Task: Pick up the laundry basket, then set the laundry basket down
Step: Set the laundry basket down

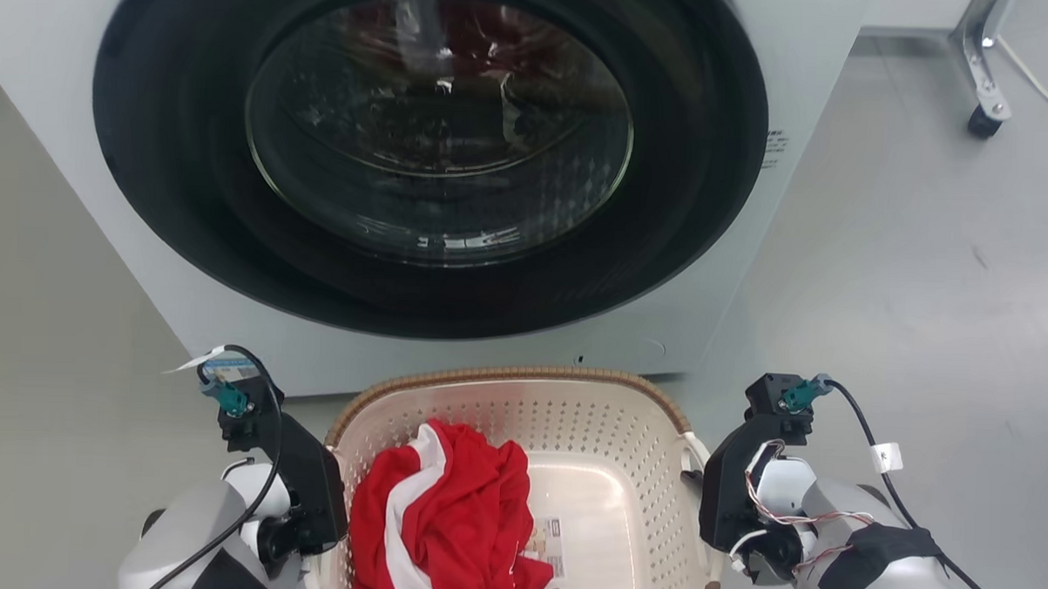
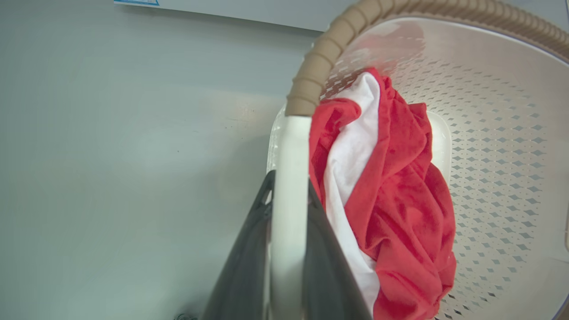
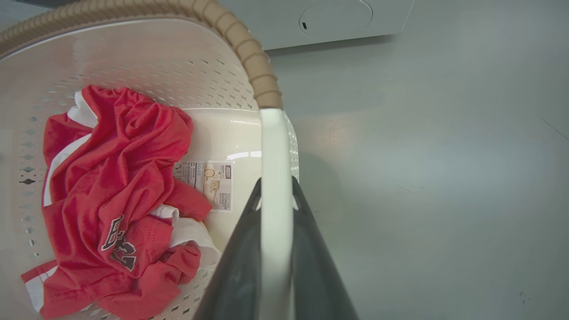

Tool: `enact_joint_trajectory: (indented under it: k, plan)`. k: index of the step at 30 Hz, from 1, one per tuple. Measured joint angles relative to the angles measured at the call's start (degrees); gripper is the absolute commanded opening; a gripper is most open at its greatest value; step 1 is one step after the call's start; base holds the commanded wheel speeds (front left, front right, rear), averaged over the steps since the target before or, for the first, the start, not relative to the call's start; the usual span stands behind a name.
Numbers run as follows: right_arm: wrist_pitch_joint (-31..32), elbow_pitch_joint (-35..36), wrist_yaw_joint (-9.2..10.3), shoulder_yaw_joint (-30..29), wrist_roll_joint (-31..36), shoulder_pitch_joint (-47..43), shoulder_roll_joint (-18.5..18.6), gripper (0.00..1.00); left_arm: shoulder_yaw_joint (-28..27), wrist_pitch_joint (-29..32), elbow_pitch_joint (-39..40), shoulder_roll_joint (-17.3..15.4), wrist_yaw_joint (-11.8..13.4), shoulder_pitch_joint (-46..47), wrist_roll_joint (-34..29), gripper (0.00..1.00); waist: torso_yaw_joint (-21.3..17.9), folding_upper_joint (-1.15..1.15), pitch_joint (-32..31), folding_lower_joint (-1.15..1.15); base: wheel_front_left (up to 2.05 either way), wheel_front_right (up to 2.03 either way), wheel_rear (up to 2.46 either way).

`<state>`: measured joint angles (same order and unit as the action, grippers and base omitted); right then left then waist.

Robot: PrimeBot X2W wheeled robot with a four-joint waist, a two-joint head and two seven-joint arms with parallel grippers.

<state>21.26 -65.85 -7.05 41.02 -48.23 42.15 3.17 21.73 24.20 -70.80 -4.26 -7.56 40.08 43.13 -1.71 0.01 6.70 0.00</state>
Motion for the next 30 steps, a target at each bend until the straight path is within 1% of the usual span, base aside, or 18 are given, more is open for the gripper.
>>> enact_joint_trajectory:
  k: [8,12,17,19,22,30]
  plan:
    - [-4.5,-0.1,0.0,0.2,1.5,2.3,0.2,0.0,0.5,-5.0,1.0,0.3,1.2,1.8,-1.1,0.0,0.2,0.0,5.5,0.0,0.0,0.0,0.0]
    - [-6.6,0.0,-0.01,0.7,2.2,3.4,0.2,0.0,0.6,-7.5,1.1,0.4,2.5,2.1,-1.4,0.0,0.4,0.0,8.5,0.0,0.0,0.0,0.0]
    - [-9.6,-0.1,0.08,0.7,2.6,4.3,0.2,0.0,1.0,-10.1,1.6,0.4,3.0,3.5,-2.1,0.0,0.6,0.0,12.4,0.01,0.0,0.0,0.0]
    - [-10.9,-0.1,0.52,0.7,3.2,4.6,0.2,0.0,1.0,-11.0,1.6,0.4,3.1,3.8,-2.1,0.0,0.6,0.0,13.9,0.01,0.0,0.0,0.0]
    - [-12.3,-0.1,0.53,1.1,3.9,5.1,0.1,0.0,1.0,-12.5,1.6,0.6,3.6,4.0,-2.4,0.0,0.7,0.0,16.3,0.01,0.0,0.0,0.0]
    - [-16.2,-0.3,0.57,1.9,5.5,6.9,0.2,0.0,1.1,-16.2,1.8,0.8,4.1,4.6,-3.4,0.0,0.9,0.0,22.5,0.01,0.0,0.0,0.0]
